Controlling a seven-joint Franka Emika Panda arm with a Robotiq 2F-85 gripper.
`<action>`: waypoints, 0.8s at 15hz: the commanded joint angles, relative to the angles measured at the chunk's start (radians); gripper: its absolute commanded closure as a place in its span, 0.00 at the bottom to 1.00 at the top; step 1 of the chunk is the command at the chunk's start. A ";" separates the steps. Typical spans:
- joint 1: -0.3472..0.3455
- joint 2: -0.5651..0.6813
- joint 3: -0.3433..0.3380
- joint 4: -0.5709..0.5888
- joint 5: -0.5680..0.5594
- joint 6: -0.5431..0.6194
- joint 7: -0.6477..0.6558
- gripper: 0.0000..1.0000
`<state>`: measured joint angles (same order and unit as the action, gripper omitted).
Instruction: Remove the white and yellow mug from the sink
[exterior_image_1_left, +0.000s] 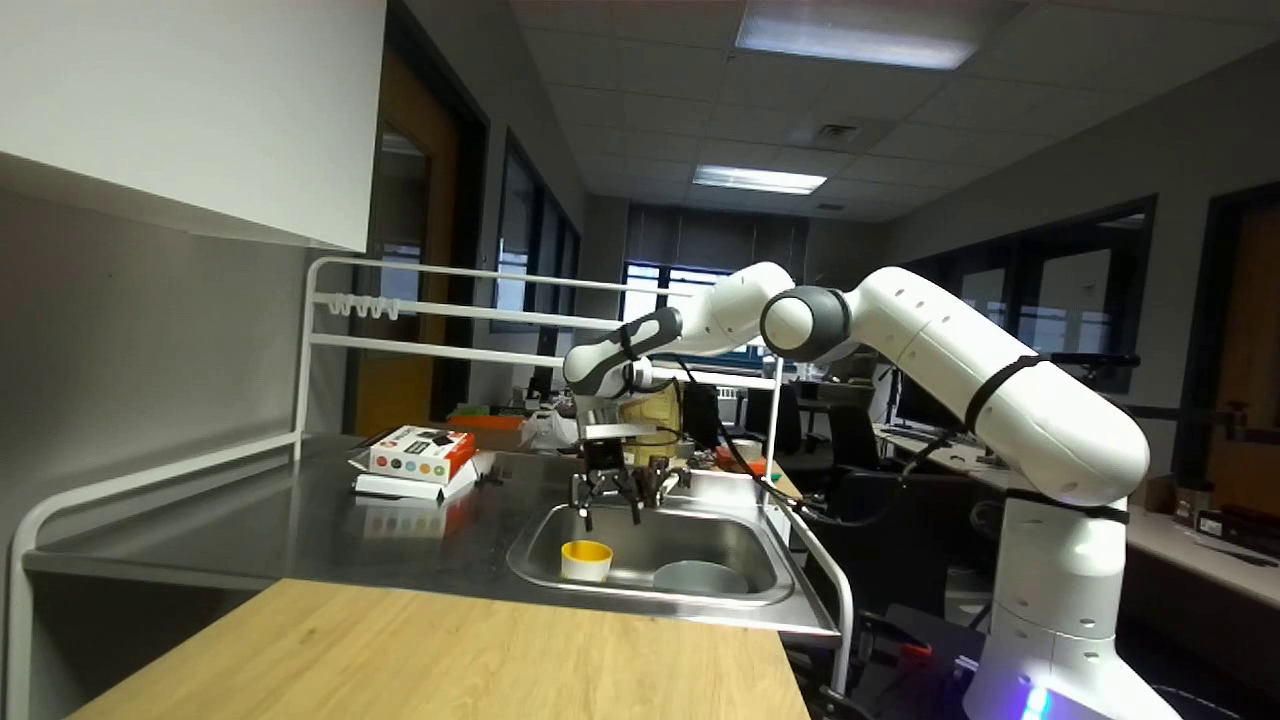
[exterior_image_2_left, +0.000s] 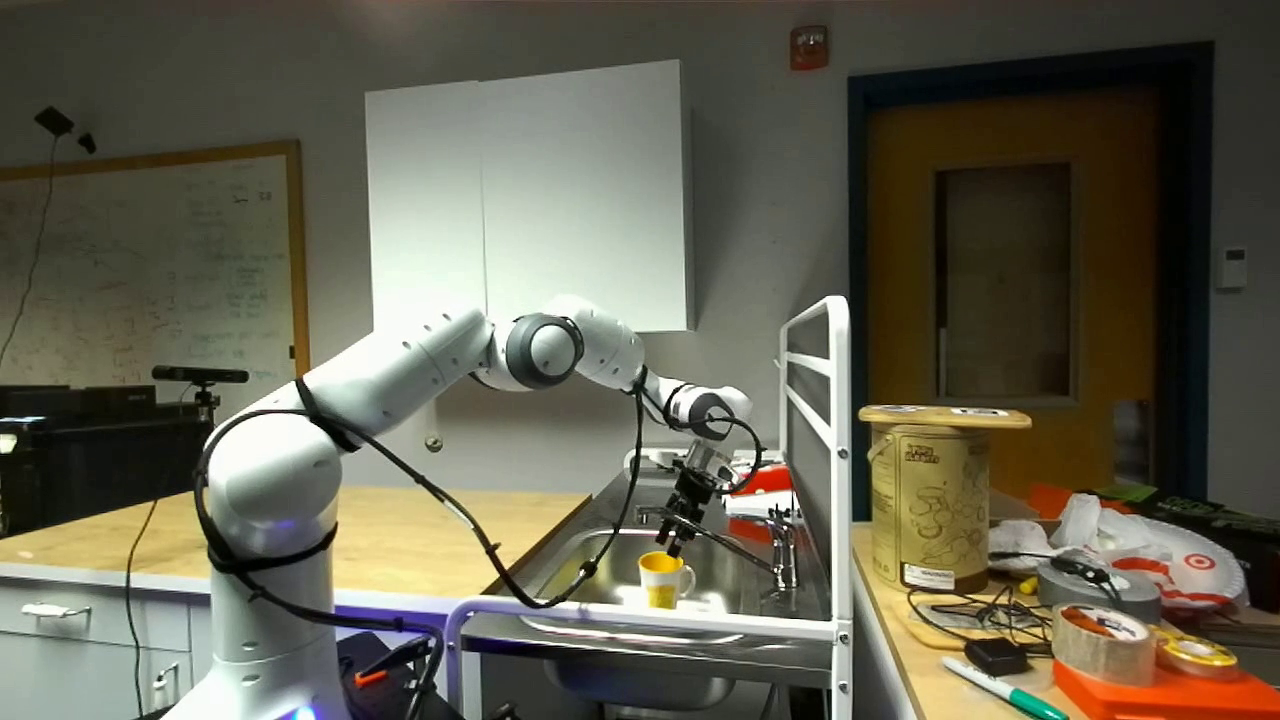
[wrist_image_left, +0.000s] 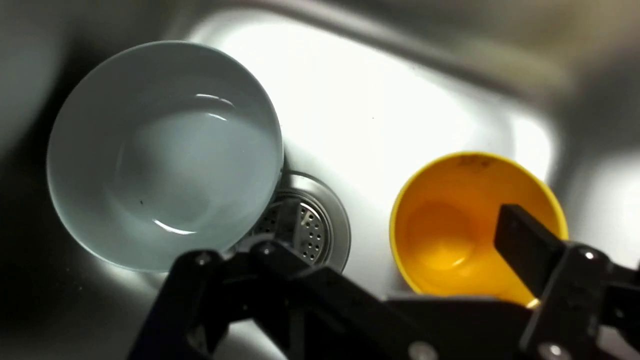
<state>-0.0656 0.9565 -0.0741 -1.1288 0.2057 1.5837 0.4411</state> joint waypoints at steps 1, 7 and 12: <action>0.009 0.083 -0.012 0.077 0.047 0.036 0.160 0.00; 0.011 0.175 -0.004 0.140 0.052 0.035 0.317 0.00; 0.004 0.193 -0.001 0.177 0.048 0.023 0.368 0.40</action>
<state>-0.0574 1.1087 -0.0752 -1.0177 0.2432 1.6378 0.7578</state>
